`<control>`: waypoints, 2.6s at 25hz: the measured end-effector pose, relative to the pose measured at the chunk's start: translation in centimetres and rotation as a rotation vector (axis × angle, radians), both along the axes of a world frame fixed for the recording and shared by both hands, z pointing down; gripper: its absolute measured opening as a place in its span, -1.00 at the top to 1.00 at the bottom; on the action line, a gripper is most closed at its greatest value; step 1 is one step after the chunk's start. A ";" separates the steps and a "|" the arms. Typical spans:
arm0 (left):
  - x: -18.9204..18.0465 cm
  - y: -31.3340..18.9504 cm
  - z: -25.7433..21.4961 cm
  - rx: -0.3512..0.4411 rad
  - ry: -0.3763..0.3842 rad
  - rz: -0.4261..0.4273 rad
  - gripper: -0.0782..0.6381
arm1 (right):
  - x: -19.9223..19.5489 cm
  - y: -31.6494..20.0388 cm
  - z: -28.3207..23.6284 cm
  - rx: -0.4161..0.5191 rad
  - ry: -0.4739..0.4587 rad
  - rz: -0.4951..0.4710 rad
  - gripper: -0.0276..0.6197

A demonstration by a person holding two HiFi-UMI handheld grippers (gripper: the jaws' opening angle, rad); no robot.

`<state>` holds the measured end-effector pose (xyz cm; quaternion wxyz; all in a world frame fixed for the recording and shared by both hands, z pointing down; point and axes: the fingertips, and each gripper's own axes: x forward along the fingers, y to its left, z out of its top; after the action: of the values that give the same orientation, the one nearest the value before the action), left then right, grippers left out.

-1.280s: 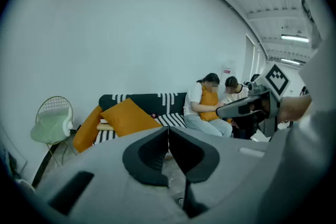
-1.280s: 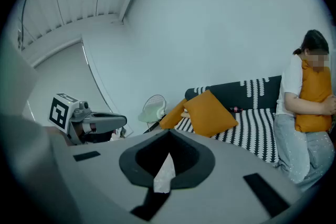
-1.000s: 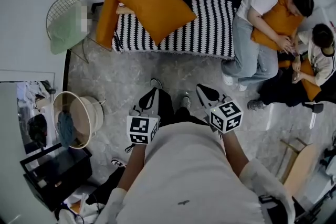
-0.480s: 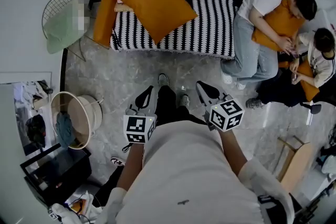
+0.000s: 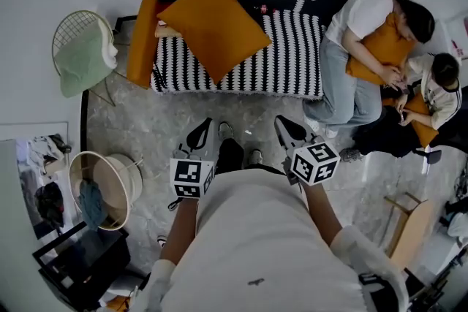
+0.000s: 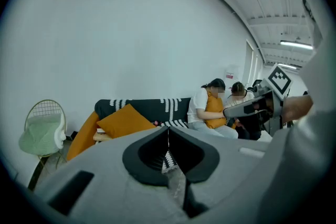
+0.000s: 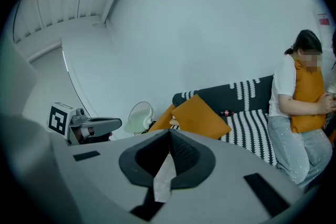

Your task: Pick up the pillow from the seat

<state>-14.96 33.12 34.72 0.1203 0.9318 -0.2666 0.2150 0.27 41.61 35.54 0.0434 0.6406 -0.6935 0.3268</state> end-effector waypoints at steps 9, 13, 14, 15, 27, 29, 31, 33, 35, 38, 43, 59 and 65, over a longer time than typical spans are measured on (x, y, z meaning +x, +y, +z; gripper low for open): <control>-0.6 -6.9 -0.4 0.011 0.022 0.032 0.74 | -1.5 -6.8 -1.2 0.028 0.008 -0.002 0.89; -1.5 -9.1 0.1 0.005 0.020 0.044 0.74 | -2.3 -8.9 -0.9 0.021 0.012 0.010 0.89; -1.8 -9.6 0.3 0.002 0.018 0.047 0.74 | -2.5 -9.4 -0.8 0.019 0.012 0.013 0.89; -2.0 -10.1 0.4 0.000 0.017 0.049 0.74 | -2.7 -9.9 -0.8 0.018 0.014 0.017 0.89; -3.6 -13.4 1.4 -0.018 0.019 0.054 0.74 | -2.5 -12.6 -0.5 -0.007 0.052 0.060 0.89; -3.4 -13.6 1.3 -0.016 0.020 0.046 0.74 | -2.0 -12.8 -0.5 -0.013 0.064 0.057 0.89; -3.2 -13.9 1.3 -0.016 0.020 0.034 0.74 | -1.6 -13.4 -0.5 -0.014 0.075 0.051 0.89; -3.0 -14.4 1.3 -0.015 0.019 0.020 0.74 | -1.3 -14.2 -0.5 -0.011 0.074 0.040 0.89; -2.8 -14.9 1.3 -0.017 0.015 0.003 0.74 | -1.0 -15.3 -0.3 -0.009 0.066 0.023 0.89; -2.1 -15.3 1.1 -0.020 0.009 -0.012 0.74 | -0.4 -16.7 -0.4 -0.006 0.063 -0.004 0.89; -0.2 -17.4 0.8 -0.007 -0.008 -0.043 0.74 | 1.6 -19.8 -0.6 0.000 0.082 -0.057 0.89; 9.9 -23.5 0.9 -0.022 -0.047 -0.181 0.74 | 11.8 -28.7 -0.1 -0.008 0.078 -0.225 0.89; 12.9 -23.8 1.1 -0.029 -0.015 -0.284 0.74 | 15.0 -30.7 1.4 -0.036 0.062 -0.320 0.89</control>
<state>-2.08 9.32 35.78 0.1611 0.8811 -0.3936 0.2067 15.25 10.93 36.92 0.1275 0.5310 -0.7790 0.3081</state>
